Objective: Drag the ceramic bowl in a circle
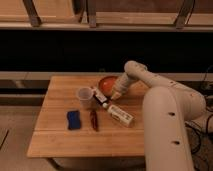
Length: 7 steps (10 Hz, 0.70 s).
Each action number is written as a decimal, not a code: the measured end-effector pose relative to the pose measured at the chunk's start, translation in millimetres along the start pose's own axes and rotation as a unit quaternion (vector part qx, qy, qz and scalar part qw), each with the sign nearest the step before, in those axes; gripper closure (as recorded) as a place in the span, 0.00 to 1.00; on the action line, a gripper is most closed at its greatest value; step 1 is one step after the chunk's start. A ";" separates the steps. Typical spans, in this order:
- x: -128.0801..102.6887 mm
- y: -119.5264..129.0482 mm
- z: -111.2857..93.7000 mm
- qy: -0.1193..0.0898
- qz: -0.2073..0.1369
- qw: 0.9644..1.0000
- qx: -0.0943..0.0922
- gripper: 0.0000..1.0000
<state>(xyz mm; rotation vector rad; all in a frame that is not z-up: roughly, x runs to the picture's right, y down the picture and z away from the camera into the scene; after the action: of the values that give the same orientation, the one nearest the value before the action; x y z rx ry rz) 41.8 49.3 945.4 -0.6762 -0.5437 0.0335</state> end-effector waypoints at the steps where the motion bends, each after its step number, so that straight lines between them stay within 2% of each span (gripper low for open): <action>1: -8.8 -0.4 2.3 -0.003 -0.006 1.000 -0.004 1.00; 3: -21.5 10.3 4.0 -0.005 -0.001 1.000 -0.019 1.00; 5: -12.4 35.7 -1.0 0.003 0.051 0.998 -0.035 1.00; 7: 5.3 51.2 -15.1 0.015 0.102 0.994 -0.028 1.00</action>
<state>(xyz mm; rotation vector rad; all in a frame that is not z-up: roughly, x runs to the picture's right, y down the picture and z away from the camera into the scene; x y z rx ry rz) 61.1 81.8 907.2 -0.7840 -0.4468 0.2000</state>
